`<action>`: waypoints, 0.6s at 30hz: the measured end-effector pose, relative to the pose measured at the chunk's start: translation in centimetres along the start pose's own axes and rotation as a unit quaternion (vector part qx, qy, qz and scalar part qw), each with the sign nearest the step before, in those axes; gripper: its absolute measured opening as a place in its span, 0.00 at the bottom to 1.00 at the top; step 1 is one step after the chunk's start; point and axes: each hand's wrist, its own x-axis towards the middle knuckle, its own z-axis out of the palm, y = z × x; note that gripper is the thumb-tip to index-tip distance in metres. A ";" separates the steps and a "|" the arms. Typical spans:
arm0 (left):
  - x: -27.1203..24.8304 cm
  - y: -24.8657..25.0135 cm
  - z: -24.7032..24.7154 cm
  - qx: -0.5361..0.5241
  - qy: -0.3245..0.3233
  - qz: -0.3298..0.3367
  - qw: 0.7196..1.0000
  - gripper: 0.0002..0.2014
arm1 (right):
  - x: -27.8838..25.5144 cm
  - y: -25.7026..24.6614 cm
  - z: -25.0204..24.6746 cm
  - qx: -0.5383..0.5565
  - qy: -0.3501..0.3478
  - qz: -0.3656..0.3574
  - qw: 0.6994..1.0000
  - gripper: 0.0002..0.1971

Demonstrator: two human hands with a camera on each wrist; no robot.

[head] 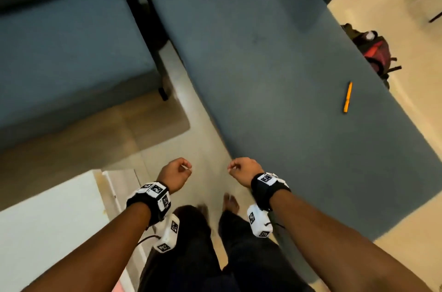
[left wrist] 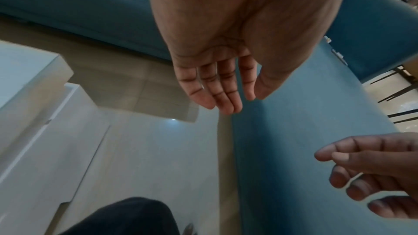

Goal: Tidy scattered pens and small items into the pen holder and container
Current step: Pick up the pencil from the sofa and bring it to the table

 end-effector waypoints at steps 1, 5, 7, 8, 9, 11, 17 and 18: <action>1.1 1.6 -0.5 0.001 0.000 0.007 1.000 0.06 | 1.1 -0.4 -1.4 -0.001 0.001 -0.001 1.000 0.08; 7.4 8.1 -2.2 0.028 -0.020 0.043 0.998 0.07 | 6.1 -1.2 -7.1 0.055 0.014 0.035 0.998 0.04; 11.1 11.6 -2.7 0.053 -0.041 0.053 0.996 0.06 | 8.9 -0.9 -9.5 0.094 0.032 0.060 0.993 0.03; 13.0 12.9 -2.7 0.073 -0.054 0.054 0.994 0.06 | 9.9 -0.5 -10.5 0.113 0.042 0.075 0.990 0.03; 15.1 14.2 -2.8 0.090 -0.071 0.059 0.992 0.06 | 10.9 0.0 -11.5 0.134 0.057 0.092 0.985 0.03; 18.8 16.7 -3.1 0.124 -0.101 0.077 0.984 0.05 | 12.6 1.2 -13.5 0.163 0.076 0.121 0.976 0.03; 29.3 25.4 -2.6 0.307 -0.131 0.160 0.929 0.23 | 16.3 7.5 -20.7 0.223 0.181 0.199 0.937 0.05; 30.9 26.3 -2.5 0.325 -0.134 0.167 0.921 0.26 | 16.7 8.8 -21.9 0.217 0.206 0.209 0.931 0.10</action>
